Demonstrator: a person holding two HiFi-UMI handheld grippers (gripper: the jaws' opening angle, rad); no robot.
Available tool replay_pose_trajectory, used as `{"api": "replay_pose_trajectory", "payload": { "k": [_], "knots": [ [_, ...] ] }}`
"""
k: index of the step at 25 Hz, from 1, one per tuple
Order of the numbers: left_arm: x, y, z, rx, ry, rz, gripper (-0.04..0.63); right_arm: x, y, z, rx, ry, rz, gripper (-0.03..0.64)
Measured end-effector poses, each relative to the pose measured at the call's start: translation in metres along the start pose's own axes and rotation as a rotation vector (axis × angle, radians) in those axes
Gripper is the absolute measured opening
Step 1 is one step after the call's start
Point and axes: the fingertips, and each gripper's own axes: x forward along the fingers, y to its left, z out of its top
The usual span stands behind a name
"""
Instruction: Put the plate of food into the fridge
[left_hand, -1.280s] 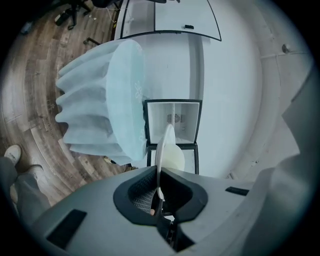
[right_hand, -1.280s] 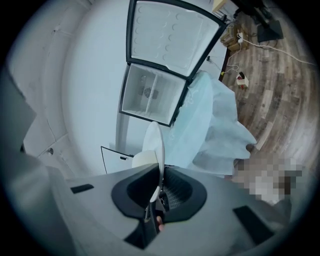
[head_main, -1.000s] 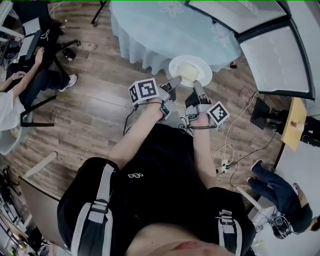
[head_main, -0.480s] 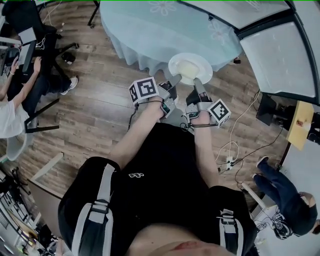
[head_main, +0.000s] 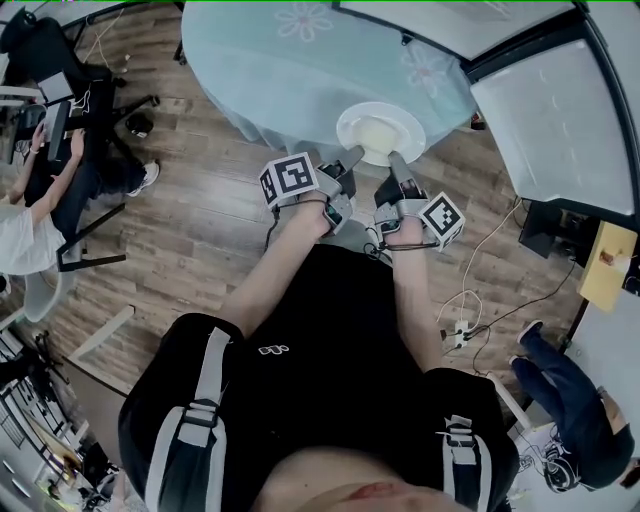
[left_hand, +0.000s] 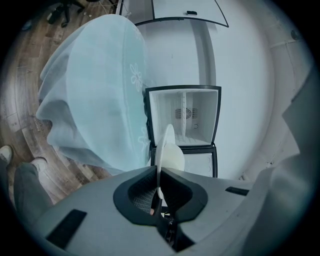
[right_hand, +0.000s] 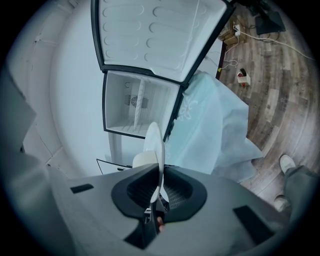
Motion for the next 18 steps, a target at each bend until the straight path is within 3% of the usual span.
{"api": "replay_pose_trajectory", "payload": {
  "k": [10,18],
  "knots": [
    [0.042,-0.015,-0.012,0.031,-0.018,0.002,0.021,-0.003,0.003,0.045,0.032,0.001,0.060,0.031],
    [0.075,-0.018,-0.041,0.048,0.079,0.004,0.021,-0.028,-0.013,0.077,0.060,-0.078,0.053,0.032]
  ]
}}
